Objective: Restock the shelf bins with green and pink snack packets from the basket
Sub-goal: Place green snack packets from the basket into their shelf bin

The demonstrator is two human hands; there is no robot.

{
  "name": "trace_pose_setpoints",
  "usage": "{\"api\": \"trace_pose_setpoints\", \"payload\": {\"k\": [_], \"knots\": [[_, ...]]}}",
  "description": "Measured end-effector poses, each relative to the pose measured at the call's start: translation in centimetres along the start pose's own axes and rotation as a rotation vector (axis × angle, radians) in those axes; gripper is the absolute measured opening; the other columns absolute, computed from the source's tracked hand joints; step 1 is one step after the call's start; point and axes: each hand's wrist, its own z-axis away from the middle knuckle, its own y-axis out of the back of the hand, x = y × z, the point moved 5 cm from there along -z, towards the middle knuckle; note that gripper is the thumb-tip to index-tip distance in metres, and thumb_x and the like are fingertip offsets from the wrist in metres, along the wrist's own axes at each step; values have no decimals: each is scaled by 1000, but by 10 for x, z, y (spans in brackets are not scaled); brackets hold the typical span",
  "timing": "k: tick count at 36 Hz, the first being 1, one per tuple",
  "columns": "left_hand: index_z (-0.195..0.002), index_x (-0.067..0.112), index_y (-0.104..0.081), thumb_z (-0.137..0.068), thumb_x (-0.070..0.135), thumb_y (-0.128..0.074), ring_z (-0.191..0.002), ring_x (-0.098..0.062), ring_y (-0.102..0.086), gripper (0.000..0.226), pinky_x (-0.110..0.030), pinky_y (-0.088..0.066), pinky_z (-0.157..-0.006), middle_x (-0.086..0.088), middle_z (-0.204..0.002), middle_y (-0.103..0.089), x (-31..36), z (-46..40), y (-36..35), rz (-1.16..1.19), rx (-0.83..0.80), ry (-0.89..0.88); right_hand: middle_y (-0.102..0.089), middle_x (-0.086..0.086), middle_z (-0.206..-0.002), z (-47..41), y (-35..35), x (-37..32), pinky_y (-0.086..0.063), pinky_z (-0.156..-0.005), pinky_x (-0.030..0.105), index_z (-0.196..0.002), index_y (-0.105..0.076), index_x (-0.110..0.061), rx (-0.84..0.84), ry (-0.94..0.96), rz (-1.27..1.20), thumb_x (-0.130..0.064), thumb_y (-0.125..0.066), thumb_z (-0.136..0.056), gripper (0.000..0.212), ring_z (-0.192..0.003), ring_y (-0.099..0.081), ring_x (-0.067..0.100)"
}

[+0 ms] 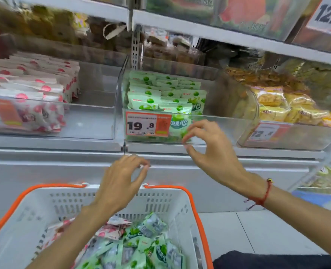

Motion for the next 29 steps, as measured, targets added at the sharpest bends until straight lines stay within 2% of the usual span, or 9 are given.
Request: {"api": "trace_pose_setpoints", "payload": {"k": [4,8,12,15,17,20,23,26,29], "knots": [[-108,31,-64,-97,35,-49,-100,-3,-53,19,-23,-38,-75,24,-101,-54,-42,53,-36,-2,-264,274,-57,-6,-99,29,-63,1,-39,-77,27,-96,-66,-24,-382,-34,-44,-20,-65,-84,12,-97,-50,11],[-116,28,-61,-97,33,-52,-108,-9,-55,22,-30,-45,-85,13,-121,-59,-81,105,-73,-6,-532,448,-62,-1,-112,77,-138,19,-40,-80,23,-110,-65,-22,-902,-141,21,-23,-61,-88,22,-100,-55,14],[-129,22,-56,-94,38,-56,-119,-18,-51,39,-33,-41,-99,0,-135,-54,-99,154,-108,26,-839,495,-53,9,-131,126,-202,26,-40,-93,30,-128,-55,-11,-1298,-242,55,-24,-57,-93,37,-118,-51,25],[-136,28,-51,-91,59,-42,-131,-21,-35,55,-36,-31,-108,4,-143,-45,-103,188,-127,-55,-1080,476,-39,14,-146,163,-243,25,-38,-102,33,-143,-36,-4,-1467,-295,112,-30,-51,-97,55,-128,-44,29],[-131,34,-54,-91,61,-35,-130,-22,-31,52,-40,-31,-108,8,-143,-46,-101,198,-133,-112,-1091,446,-28,16,-152,187,-265,24,-39,-106,40,-148,-24,-4,-1505,-324,148,-29,-51,-96,63,-132,-39,32],[-126,35,-59,-98,48,-40,-127,-23,-31,36,-40,-28,-109,9,-136,-51,-94,199,-136,-139,-1033,419,-24,13,-154,213,-282,19,-29,-111,45,-151,-13,-10,-1430,-186,339,-18,-50,-94,67,-143,-18,34],[-123,30,-62,-97,42,-44,-129,-24,-29,33,-43,-24,-109,4,-134,-52,-85,198,-139,-227,-1071,363,-40,17,-142,214,-286,8,-36,-106,40,-143,-26,-2,-1308,1,490,-3,-53,-90,60,-136,-31,34],[-123,25,-62,-97,39,-47,-130,-26,-28,33,-43,-26,-108,-1,-134,-51,-82,196,-141,-298,-1108,374,-54,15,-126,201,-286,15,-44,-94,35,-133,-41,-4,-1228,-70,415,8,-53,-85,51,-121,-49,29],[-125,26,-58,-95,39,-51,-129,-25,-32,34,-42,-28,-106,0,-137,-49,-81,182,-138,-243,-1041,437,-57,17,-116,183,-278,24,-42,-75,33,-131,-35,-5,-1171,-150,242,7,-54,-84,53,-109,-54,31]]}}
